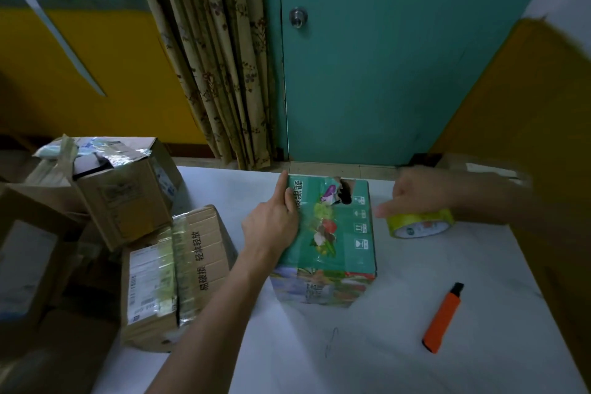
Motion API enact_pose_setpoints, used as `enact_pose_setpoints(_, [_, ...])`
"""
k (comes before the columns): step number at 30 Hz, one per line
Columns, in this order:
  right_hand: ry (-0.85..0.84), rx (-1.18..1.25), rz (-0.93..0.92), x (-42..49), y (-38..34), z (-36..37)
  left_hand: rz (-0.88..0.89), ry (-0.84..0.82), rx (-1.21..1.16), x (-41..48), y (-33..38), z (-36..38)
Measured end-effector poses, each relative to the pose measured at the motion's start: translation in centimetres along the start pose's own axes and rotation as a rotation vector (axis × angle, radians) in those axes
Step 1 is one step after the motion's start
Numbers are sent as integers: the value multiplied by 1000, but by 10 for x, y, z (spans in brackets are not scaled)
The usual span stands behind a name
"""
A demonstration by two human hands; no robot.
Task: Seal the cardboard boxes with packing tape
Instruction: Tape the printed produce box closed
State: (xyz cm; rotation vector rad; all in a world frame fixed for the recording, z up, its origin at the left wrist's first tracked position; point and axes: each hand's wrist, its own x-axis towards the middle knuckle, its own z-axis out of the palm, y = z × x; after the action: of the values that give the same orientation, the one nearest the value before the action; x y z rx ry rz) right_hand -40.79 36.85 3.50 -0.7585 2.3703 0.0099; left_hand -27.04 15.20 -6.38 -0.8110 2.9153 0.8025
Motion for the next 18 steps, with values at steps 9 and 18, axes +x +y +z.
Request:
enact_pose_setpoints(9, [408,286,-43,42,29,117,-19,7,0,-1,3,4])
enact_pose_setpoints(18, [408,-122,1,38,0,109,-40,-30,224,1,23,1])
